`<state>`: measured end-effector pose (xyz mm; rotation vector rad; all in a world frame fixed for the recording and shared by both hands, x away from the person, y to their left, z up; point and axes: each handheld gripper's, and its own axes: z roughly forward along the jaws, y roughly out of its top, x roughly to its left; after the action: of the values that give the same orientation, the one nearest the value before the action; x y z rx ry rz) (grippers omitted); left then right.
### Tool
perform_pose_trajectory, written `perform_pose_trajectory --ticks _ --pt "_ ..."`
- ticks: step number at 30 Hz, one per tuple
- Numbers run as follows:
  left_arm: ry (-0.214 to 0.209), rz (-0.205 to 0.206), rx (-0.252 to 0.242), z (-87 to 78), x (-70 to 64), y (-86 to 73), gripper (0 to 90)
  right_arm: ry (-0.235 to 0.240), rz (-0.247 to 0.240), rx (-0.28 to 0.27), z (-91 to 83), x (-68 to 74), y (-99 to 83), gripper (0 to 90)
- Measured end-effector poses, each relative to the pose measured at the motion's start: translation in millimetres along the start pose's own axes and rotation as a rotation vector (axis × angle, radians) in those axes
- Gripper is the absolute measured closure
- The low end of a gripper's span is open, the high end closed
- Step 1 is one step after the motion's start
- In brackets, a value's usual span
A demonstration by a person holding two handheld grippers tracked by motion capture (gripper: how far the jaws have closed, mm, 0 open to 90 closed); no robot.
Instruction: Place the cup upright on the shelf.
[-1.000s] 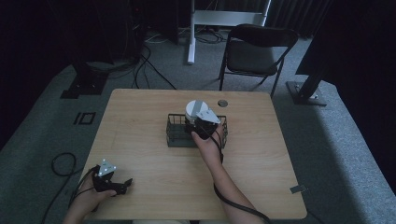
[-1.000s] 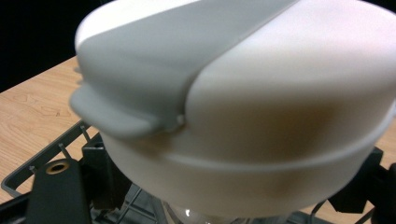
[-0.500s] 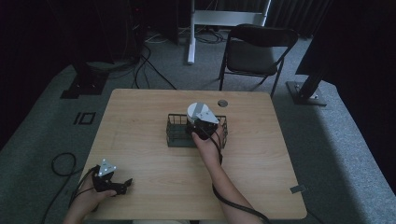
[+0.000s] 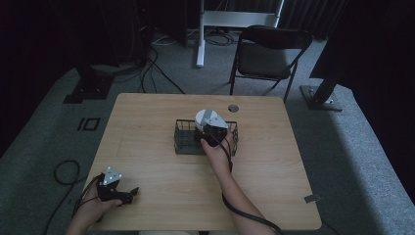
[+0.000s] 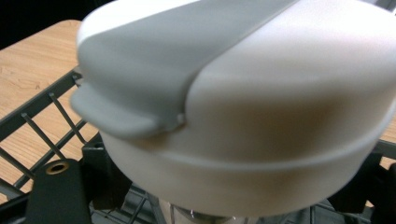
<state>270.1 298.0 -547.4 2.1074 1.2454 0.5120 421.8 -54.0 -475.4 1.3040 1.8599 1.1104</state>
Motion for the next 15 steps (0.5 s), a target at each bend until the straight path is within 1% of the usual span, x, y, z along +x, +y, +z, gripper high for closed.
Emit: perform_pose_trajectory --ticks 4,5,6,11,15 --pt "0.0 -0.001 -0.001 0.1 0.0 0.0 1.4 -0.005 0.001 0.02 -0.1 1.2 0.7 18.5" --pt "0.0 0.0 0.0 0.0 0.0 0.0 1.4 -0.006 -0.015 0.035 0.3 1.8 1.1 18.4" --pt "0.0 0.0 -0.001 0.1 0.0 0.0 1.4 -0.006 -0.017 0.04 0.1 2.2 1.2 18.4" --pt "0.0 0.0 0.0 0.0 0.0 0.0 1.4 0.005 0.013 0.054 -2.0 -0.1 1.1 18.3" --pt "0.0 0.0 0.0 0.0 -0.1 0.0 1.5 0.009 0.016 0.064 -2.1 -1.1 1.9 18.1"
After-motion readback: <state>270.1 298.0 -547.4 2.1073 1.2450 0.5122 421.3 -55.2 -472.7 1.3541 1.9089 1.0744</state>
